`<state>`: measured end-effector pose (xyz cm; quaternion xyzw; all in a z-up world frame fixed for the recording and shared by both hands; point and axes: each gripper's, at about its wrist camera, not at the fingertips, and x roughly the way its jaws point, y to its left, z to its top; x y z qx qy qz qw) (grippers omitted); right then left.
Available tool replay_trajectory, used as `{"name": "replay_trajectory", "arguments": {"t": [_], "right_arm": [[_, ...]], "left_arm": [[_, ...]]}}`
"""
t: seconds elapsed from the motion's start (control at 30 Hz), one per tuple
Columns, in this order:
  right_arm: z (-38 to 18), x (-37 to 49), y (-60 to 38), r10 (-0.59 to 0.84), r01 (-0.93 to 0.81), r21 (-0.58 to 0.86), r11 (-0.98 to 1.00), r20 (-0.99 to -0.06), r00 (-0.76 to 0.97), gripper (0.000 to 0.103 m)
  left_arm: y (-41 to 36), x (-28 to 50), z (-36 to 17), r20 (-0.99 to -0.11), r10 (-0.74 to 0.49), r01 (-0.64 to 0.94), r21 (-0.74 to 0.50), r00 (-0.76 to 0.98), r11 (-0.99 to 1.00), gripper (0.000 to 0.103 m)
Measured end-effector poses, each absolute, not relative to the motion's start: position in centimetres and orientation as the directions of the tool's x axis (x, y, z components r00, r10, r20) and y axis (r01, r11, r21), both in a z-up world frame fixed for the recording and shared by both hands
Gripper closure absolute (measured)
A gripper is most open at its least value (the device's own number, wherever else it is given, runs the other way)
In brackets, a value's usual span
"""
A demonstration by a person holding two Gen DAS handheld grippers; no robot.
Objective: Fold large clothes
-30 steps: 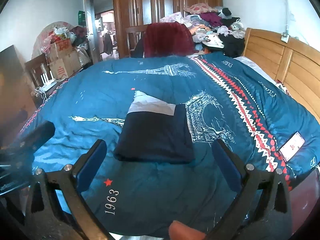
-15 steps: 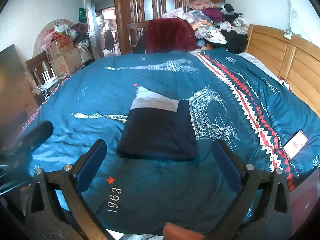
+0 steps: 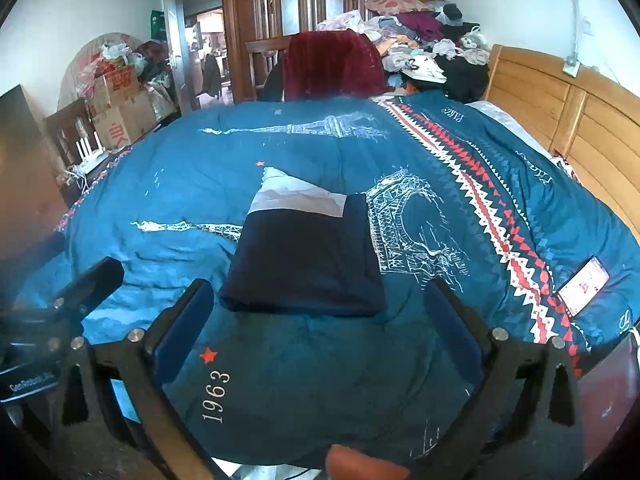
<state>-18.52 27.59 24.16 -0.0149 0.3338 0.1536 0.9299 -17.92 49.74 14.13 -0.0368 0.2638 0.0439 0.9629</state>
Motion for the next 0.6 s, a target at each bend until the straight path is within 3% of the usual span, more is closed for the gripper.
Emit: {"name": "replay_trajectory", "arguments": {"t": [0.6], "right_arm": [[24.2,-17.7,27.0,0.3,-0.303,0.102,0.948,-0.61,0.733,0.0]], "left_arm": [[51.2,-16.8,13.6,-0.522,0.08,-0.144,-0.082,0.849,0.986,0.0]]}}
